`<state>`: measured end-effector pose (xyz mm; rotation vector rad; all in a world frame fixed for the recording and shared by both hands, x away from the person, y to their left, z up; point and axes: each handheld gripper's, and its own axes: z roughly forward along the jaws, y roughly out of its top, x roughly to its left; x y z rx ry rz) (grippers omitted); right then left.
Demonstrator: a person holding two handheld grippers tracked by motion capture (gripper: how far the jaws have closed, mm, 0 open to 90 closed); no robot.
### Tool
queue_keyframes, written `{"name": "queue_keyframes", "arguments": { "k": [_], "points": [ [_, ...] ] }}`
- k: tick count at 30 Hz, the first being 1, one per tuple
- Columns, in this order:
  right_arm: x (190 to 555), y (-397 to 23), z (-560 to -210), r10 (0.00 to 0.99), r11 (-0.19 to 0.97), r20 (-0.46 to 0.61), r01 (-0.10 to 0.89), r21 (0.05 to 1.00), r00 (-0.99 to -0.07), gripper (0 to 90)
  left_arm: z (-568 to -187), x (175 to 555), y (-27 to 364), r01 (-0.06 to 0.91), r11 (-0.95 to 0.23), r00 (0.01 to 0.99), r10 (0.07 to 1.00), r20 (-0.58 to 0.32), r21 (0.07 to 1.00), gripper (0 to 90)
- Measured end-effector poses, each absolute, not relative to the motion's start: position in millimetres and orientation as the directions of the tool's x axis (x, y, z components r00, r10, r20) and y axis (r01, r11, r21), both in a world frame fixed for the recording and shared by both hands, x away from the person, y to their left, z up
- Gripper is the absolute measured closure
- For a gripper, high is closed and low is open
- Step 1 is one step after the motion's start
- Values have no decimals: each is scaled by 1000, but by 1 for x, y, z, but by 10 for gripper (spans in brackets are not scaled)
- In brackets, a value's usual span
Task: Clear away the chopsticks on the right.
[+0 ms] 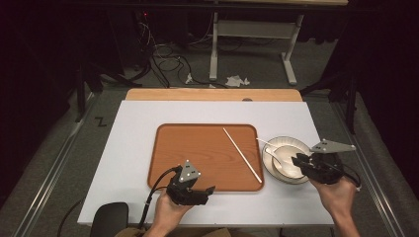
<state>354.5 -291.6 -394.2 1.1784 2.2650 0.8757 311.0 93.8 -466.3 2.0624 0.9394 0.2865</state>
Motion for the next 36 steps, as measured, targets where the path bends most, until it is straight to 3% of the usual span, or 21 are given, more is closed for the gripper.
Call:
{"name": "queue_keyframes", "arguments": {
  "k": [16, 27, 36],
  "points": [
    [368, -346, -399, 891, 335, -28, 613, 716, -454, 745, -467, 309, 96, 525, -376, 685, 719, -117, 763, 299],
    [398, -361, -430, 911, 339, -24, 714, 612, -412, 725, -466, 300, 107, 537, -338, 652, 748, -127, 773, 298],
    [415, -355, -445, 901, 374, -24, 747, 550, -433, 703, -465, 294, 114, 541, -329, 633, 766, -117, 774, 298]
  ]
}}
